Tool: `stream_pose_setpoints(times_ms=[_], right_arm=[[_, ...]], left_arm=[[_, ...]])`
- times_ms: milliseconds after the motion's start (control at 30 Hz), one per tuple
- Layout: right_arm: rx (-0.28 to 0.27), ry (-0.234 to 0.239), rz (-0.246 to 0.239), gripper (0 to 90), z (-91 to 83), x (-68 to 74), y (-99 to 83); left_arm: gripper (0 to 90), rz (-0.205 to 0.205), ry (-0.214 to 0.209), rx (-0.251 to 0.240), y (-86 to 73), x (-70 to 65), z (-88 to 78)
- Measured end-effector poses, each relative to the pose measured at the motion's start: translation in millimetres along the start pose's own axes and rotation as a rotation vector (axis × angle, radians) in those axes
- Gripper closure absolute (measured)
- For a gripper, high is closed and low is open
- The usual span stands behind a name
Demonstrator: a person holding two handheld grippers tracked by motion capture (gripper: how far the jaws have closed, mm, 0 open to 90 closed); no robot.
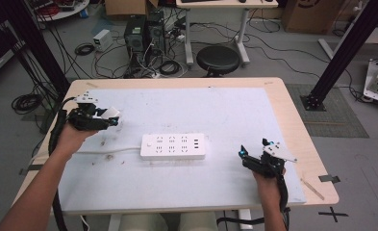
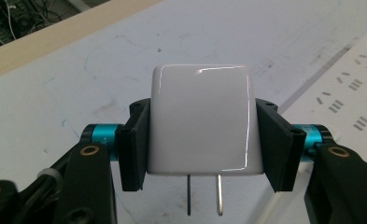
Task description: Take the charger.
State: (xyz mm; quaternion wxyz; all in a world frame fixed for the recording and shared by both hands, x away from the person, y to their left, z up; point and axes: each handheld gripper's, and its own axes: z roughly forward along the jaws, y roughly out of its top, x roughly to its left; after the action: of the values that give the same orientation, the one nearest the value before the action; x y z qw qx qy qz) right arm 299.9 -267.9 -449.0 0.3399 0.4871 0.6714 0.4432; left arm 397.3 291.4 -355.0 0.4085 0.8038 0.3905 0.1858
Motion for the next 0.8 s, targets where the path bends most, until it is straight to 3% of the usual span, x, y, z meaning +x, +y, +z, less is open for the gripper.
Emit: stream_pose_setpoints(times_ms=[233,433,567,800], right_arm=[[-0.012,0.010,-0.002,15.5,-1.2,1.1,-0.6],[-0.014,0.010,-0.004,15.5,-1.2,0.3,-0.7],[-0.014,0.014,-0.003,15.5,-1.4,0.6,-0.7],[-0.016,0.021,-0.009,15.5,-1.6,0.8,-0.7]], left_arm=[[42.5,0.007,-0.005,-0.043,-0.5,-20.2,-17.5],[42.5,0.021,-0.028,-0.043,0.2,-29.3,-28.0],[42.5,0.053,-0.031,-0.081,-2.9,-44.7,-37.8],[42.5,0.082,-0.056,-0.090,-5.1,-62.1,-42.3]])
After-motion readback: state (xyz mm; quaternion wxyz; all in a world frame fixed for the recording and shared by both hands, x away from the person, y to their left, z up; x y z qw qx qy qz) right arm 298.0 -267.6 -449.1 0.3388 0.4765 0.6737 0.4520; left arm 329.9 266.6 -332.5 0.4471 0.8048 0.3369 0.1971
